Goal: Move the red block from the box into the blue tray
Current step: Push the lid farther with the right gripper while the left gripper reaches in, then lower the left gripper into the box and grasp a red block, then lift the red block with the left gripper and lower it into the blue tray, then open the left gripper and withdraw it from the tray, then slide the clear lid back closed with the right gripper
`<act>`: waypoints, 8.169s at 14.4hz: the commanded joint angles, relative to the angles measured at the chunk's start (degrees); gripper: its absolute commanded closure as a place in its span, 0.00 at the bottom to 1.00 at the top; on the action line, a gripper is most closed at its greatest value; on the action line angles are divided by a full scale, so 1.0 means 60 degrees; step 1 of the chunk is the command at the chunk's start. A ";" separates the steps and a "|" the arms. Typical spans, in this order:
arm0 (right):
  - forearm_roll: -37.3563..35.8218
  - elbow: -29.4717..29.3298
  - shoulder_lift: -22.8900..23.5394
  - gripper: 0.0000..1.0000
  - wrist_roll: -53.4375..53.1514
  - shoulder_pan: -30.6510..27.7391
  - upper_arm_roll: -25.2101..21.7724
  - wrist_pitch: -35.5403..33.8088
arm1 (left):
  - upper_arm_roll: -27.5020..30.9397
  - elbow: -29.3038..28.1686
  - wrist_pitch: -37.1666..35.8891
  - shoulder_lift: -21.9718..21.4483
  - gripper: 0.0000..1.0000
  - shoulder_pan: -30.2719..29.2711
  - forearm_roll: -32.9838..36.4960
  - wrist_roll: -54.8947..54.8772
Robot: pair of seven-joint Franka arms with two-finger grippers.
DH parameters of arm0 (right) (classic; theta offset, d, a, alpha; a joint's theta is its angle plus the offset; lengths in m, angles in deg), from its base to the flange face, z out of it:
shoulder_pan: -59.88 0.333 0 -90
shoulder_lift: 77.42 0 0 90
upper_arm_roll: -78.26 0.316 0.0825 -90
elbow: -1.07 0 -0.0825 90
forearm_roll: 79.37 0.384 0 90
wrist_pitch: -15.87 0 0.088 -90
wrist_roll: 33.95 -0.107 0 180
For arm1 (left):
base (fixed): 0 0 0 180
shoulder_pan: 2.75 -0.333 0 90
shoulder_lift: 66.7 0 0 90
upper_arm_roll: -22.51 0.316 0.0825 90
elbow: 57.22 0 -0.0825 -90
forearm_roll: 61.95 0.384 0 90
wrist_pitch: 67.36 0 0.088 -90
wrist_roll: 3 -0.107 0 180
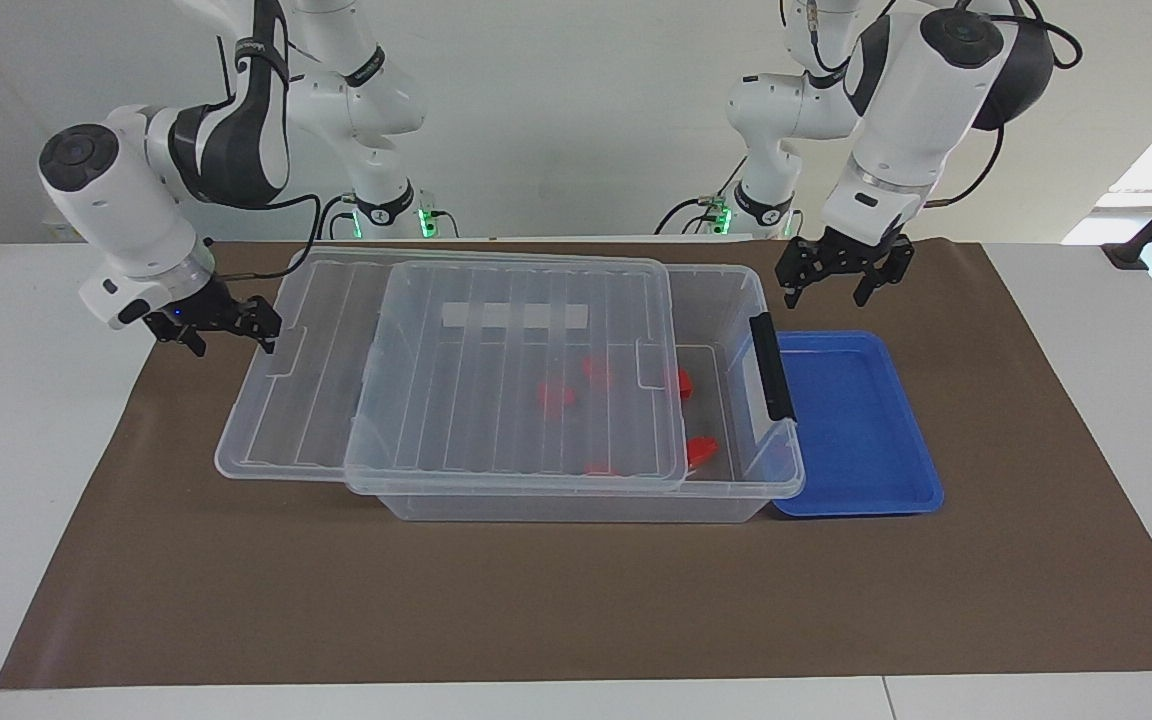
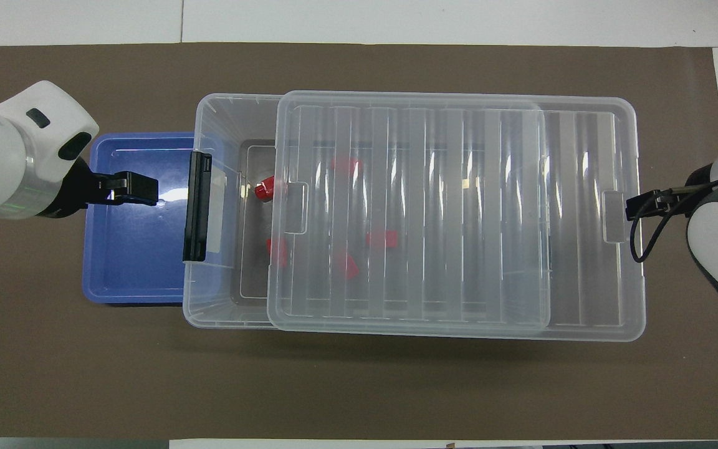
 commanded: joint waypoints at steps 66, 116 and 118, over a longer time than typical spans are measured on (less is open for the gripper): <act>0.0353 -0.3098 -0.0119 0.00 -0.1607 0.0053 0.0816 -0.3882 | 0.0232 -0.1690 0.1020 -0.0601 1.00 0.1816 0.0164 0.2618; -0.0101 0.0696 -0.0573 1.00 -0.0464 0.0712 -0.0782 0.0806 | 0.0188 0.1885 -0.1546 0.0512 0.00 -0.1804 0.0046 -0.1617; -0.0086 0.0711 -0.0573 1.00 -0.0872 0.1032 -0.0664 0.0806 | 0.0188 0.1885 -0.1589 0.0512 0.00 -0.1819 0.0046 -0.1617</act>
